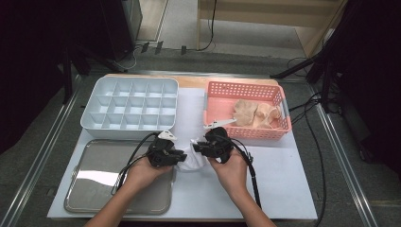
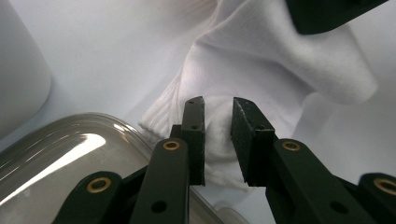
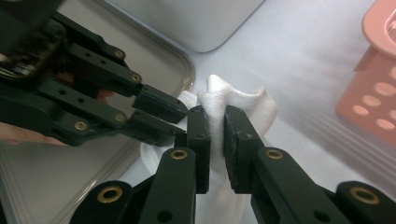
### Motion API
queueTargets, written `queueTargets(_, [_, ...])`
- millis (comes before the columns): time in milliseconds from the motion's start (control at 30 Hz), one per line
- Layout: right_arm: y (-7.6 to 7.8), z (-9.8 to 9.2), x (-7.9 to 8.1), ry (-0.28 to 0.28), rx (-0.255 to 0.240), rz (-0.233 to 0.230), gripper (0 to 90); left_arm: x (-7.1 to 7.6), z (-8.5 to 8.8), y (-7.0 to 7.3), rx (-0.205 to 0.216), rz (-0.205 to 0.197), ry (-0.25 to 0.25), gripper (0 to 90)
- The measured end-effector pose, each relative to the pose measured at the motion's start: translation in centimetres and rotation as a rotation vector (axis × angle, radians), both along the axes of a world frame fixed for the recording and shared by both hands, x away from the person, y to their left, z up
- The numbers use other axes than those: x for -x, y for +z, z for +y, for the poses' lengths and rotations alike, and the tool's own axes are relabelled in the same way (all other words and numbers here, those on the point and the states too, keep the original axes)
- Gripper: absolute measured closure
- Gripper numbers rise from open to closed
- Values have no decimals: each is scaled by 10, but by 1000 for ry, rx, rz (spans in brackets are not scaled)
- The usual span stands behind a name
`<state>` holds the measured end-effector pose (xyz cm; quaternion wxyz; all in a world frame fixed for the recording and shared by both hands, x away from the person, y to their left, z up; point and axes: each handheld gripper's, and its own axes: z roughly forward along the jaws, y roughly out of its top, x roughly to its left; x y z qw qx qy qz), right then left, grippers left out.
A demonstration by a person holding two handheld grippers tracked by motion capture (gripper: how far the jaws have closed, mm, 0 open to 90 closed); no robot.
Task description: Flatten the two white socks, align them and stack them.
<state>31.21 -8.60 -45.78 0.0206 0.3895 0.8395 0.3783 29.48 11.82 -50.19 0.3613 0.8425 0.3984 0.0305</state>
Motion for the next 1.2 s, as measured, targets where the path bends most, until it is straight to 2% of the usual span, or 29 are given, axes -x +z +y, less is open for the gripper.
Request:
queueTargets(100, [6,1,2,-3,-20,-16,830,1,-3,-2,-8,-11,3,768])
queueTargets(133, [9,1,4,7,-31,-18,830,1,-4,-3,1,-9,9,767])
queueTargets(200, [10,3,4,14,-25,-23,829,1,-2,-2,6,-3,8,764])
queueTargets(300, [5,5,4,17,-12,-12,829,-3,8,2,56,37,28,753])
queueTargets(533, [-7,15,5,42,10,1,829,-8,40,23,73,-16,124,736])
queueTargets(633, [-12,19,5,51,19,5,827,-9,45,25,83,-24,139,733])
queueTargets(833, [-22,27,4,70,21,23,820,-9,51,27,87,-33,153,727])
queueTargets(1033, [-31,35,3,90,40,18,818,-7,53,28,86,-39,151,723])
queueTargets(1200, [-37,36,2,98,33,19,806,-6,55,28,92,-40,153,721])
